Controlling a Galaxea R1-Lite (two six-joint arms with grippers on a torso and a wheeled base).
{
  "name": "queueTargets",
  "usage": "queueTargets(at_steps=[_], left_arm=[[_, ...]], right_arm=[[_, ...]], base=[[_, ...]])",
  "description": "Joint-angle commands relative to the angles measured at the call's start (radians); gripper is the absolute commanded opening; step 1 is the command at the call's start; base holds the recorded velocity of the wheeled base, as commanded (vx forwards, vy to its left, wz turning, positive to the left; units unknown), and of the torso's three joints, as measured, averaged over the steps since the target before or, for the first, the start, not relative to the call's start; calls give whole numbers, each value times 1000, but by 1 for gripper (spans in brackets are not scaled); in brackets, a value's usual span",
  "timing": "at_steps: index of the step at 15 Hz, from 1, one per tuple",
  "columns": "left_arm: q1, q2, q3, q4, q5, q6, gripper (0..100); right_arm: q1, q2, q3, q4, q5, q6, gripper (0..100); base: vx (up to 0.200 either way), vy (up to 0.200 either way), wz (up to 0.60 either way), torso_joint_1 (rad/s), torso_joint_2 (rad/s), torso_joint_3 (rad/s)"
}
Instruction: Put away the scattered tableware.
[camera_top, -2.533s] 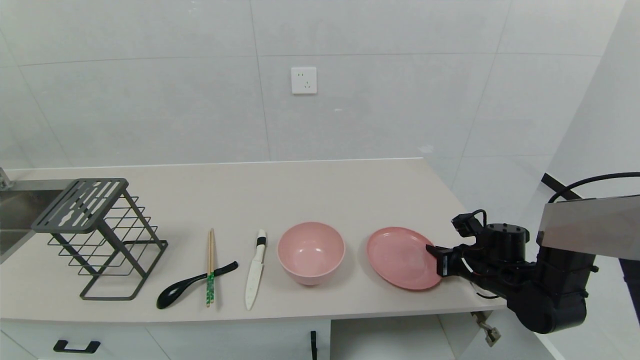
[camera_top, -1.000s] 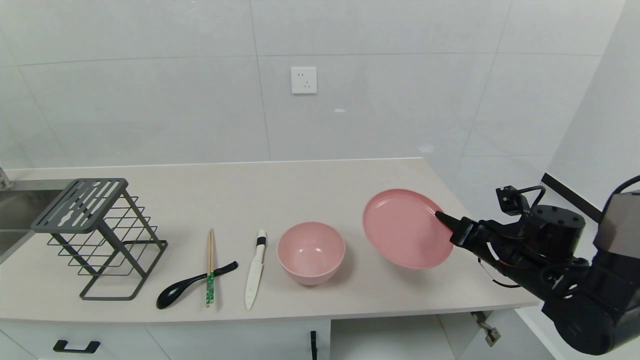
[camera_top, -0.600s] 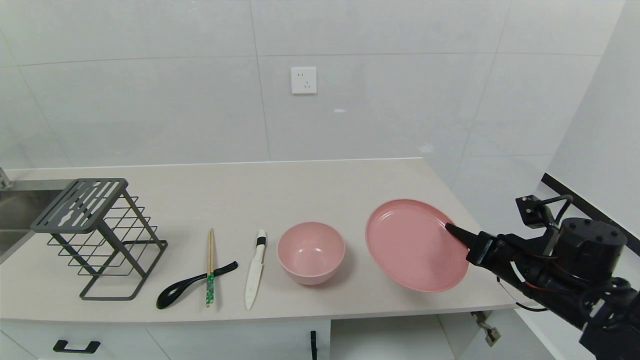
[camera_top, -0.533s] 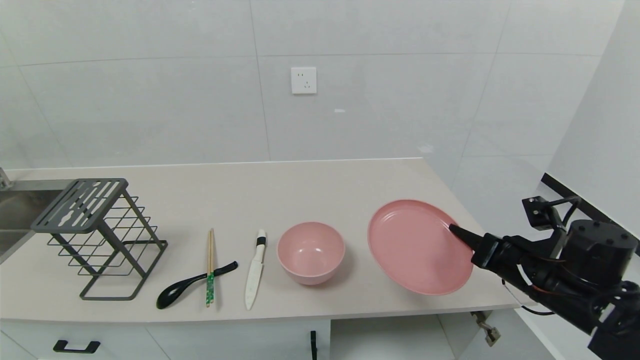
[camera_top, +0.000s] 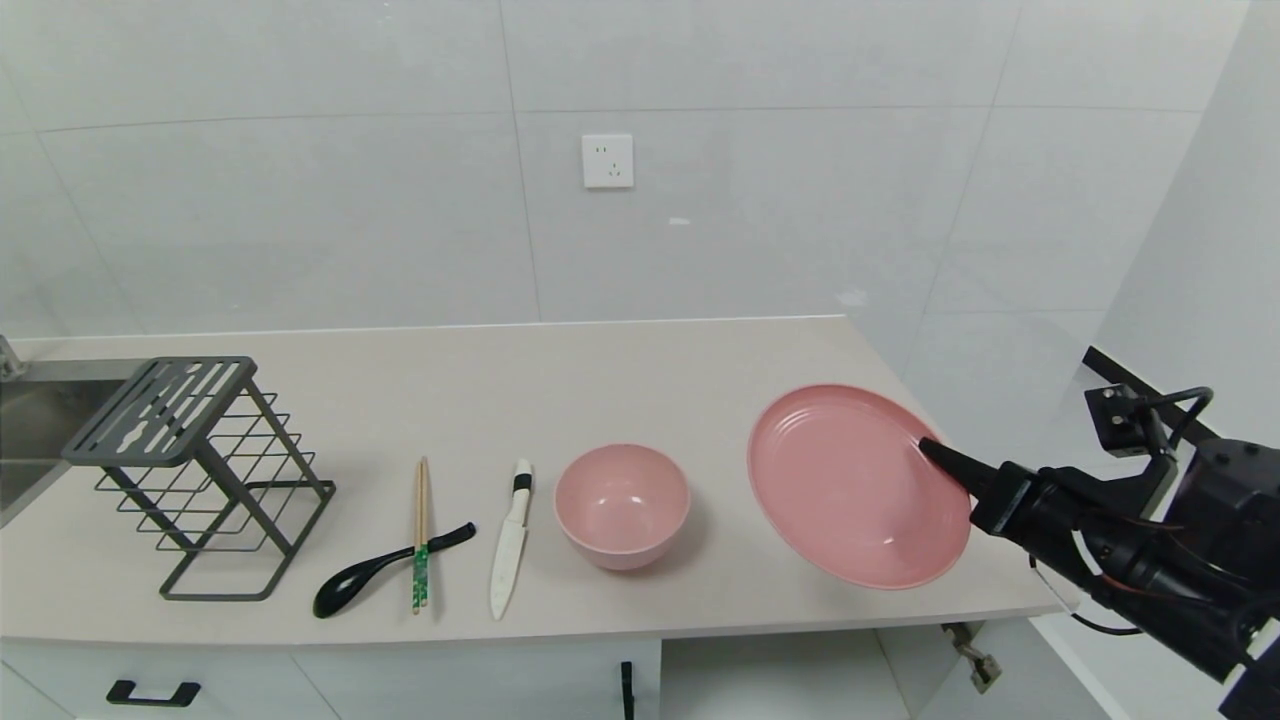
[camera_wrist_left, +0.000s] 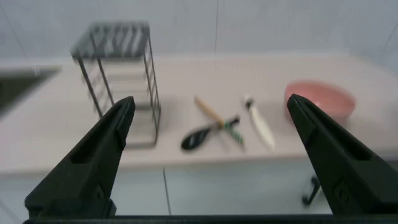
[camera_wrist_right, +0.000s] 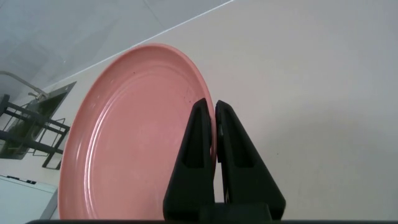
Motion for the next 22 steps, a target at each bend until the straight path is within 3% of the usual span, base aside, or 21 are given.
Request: queueTargets(at_steps=[1,3,6,7,9,12,13,16,20,22], left_arm=[[1,91,-162,-30,-35,-30,100],[-30,148,-163,-6,-38,-83,100],[-44,275,-192,-4,-46,-106,100],[-73,358,-200,-4,-78,-145,100],[-82,442,-206,-6,-113,-148,100],[-85,629,-228,-3,-153,-232,100],[-87,718,-229,-7,-236,-257,100],[-88,816,-229,-12,-257,-257,100],[-213,1057,-278,-47,-257,-254,100],[-245,1151,-303,-86,-246,-252,100]], right_arm=[[-1,-12,1,-1,1,0,0],[-3,-23,5,-1,1,0,0],[-9,-32,4,-1,4,-2,0],[-10,-41,2,-1,4,0,0],[-16,-47,2,-1,4,0,0],[-53,-60,-1,-1,4,-6,0],[-56,-67,1,-1,4,-6,0],[-53,-69,2,-1,4,-10,0],[-64,-104,-1,-1,4,-13,0],[-64,-112,1,-1,4,-14,0]], base=[[0,0,0,0,0,0],[0,0,0,0,0,0],[0,0,0,0,0,0],[0,0,0,0,0,0],[0,0,0,0,0,0],[0,0,0,0,0,0],[0,0,0,0,0,0],[0,0,0,0,0,0],[0,0,0,0,0,0],[0,0,0,0,0,0]])
